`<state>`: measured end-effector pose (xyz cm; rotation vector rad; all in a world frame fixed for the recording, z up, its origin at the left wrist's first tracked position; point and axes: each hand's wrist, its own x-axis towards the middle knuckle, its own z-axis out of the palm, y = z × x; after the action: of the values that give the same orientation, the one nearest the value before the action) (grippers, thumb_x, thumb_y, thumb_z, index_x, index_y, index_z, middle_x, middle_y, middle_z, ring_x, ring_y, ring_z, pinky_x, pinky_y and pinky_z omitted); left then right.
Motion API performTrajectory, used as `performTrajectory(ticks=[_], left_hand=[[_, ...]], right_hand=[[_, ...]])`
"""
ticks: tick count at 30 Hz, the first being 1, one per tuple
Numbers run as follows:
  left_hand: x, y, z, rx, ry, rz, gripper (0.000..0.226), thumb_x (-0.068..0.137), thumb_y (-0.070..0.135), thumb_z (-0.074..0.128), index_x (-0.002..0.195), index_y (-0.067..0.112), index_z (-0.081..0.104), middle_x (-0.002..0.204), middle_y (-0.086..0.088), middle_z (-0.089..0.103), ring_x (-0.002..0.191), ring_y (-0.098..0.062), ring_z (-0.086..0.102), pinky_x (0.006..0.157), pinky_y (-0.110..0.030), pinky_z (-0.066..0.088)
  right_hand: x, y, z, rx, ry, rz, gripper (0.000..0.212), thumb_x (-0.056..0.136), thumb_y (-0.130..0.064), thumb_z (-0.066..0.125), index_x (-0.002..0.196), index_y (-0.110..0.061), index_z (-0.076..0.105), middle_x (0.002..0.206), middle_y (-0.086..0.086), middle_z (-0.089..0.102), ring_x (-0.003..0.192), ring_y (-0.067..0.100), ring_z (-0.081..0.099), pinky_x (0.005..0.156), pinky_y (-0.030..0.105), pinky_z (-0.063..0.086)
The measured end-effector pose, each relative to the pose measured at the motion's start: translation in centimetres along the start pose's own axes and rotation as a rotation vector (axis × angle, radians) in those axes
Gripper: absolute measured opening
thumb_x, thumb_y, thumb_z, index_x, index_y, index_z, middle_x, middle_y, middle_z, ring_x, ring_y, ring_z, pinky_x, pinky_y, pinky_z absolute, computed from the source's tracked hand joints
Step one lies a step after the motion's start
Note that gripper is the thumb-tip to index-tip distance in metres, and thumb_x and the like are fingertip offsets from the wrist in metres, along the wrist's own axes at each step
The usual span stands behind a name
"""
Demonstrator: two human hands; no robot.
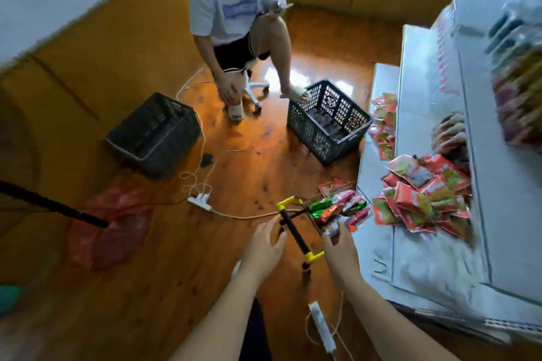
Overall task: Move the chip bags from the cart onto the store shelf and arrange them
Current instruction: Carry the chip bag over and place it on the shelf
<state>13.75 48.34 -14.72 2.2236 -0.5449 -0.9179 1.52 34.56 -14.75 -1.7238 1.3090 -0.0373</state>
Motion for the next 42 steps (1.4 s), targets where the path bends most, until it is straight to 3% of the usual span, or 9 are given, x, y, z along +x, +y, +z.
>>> performTrajectory(ticks=[10,15,20,25,31,35,37,39,42], left_hand=[[17.9,1.3,0.2,0.317,-0.404,0.107,0.056,0.096,0.040,0.053,0.149,0.030,0.036,0.141,0.000,0.049,0.127,-0.019,0.052,0.100,-0.035,0.044],[25.9,-0.3,8.9,0.389,-0.543,0.155,0.060,0.095,0.039,0.052,0.150,0.026,0.032,0.144,-0.004,0.047,0.122,-0.023,0.055,0.095,-0.036,0.048],[35.2,-4.2,21.0,0.386,-0.568,0.111,0.061,0.094,0.024,0.051,0.151,0.014,0.031,0.152,-0.010,0.037,0.140,-0.025,0.037,0.113,-0.039,0.034],[40.6,-8.6,29.8,0.372,-0.768,0.132,0.044,0.076,0.009,0.051,0.120,0.015,0.053,0.112,-0.015,0.063,0.105,-0.033,0.061,0.091,-0.049,0.051],[35.9,-2.0,23.7,0.279,-0.785,0.233,0.066,0.072,0.022,0.058,0.135,0.024,0.041,0.115,0.003,0.060,0.107,-0.022,0.059,0.091,-0.037,0.049],[31.4,3.5,16.7,0.516,-0.747,0.502,0.094,0.057,0.050,0.055,0.146,0.029,0.031,0.135,0.002,0.049,0.131,-0.026,0.042,0.108,-0.050,0.037],[28.9,6.8,13.0,0.575,-0.764,0.629,0.100,0.061,0.056,0.064,0.149,0.026,0.028,0.140,0.003,0.042,0.134,-0.023,0.033,0.112,-0.047,0.031],[25.5,10.3,9.5,0.554,-0.755,0.713,0.103,0.063,0.053,0.081,0.148,0.021,0.031,0.140,0.000,0.042,0.129,-0.022,0.038,0.110,-0.040,0.034],[20.1,14.0,5.9,0.429,-0.729,0.757,0.093,0.061,0.045,0.088,0.138,0.017,0.043,0.129,-0.004,0.052,0.117,-0.025,0.051,0.098,-0.040,0.046]], right_hand=[[9.6,0.1,2.3,0.165,0.158,0.505,0.066,0.094,-0.032,0.056,0.150,-0.013,0.027,0.152,0.010,0.037,0.136,0.029,0.039,0.104,0.035,0.035],[17.7,5.7,4.7,0.241,0.184,0.614,0.043,0.093,-0.028,0.056,0.133,-0.013,0.051,0.126,0.004,0.061,0.101,0.016,0.053,0.083,0.025,0.037],[28.4,14.1,8.7,0.078,0.240,0.591,0.029,0.092,-0.030,0.059,0.110,-0.007,0.060,0.105,0.013,0.067,0.102,0.030,0.060,0.074,0.029,0.037],[34.8,19.6,11.8,-0.003,0.217,0.644,0.025,0.088,-0.026,0.058,0.095,-0.003,0.064,0.103,0.021,0.067,0.098,0.037,0.060,0.066,0.029,0.031],[32.2,14.9,7.7,0.065,0.392,0.614,0.028,0.082,-0.032,0.059,0.068,-0.008,0.060,0.065,0.009,0.055,0.070,0.030,0.051,0.053,0.033,0.026],[25.4,8.7,2.3,0.271,0.401,0.646,0.043,0.086,-0.035,0.057,0.052,-0.011,0.046,0.052,0.008,0.049,0.065,0.035,0.053,0.051,0.032,0.032],[21.3,5.3,-0.4,0.386,0.421,0.659,0.053,0.091,-0.043,0.053,0.051,-0.011,0.043,0.053,0.010,0.046,0.065,0.033,0.051,0.052,0.034,0.030],[17.2,1.9,-2.5,0.509,0.441,0.676,0.064,0.091,-0.060,0.043,0.058,-0.006,0.054,0.063,0.014,0.053,0.070,0.029,0.053,0.059,0.035,0.036],[10.1,-1.6,-4.7,0.648,0.439,0.610,0.089,0.078,-0.081,0.026,0.108,-0.009,0.068,0.102,0.027,0.066,0.097,0.036,0.064,0.091,0.045,0.049]])
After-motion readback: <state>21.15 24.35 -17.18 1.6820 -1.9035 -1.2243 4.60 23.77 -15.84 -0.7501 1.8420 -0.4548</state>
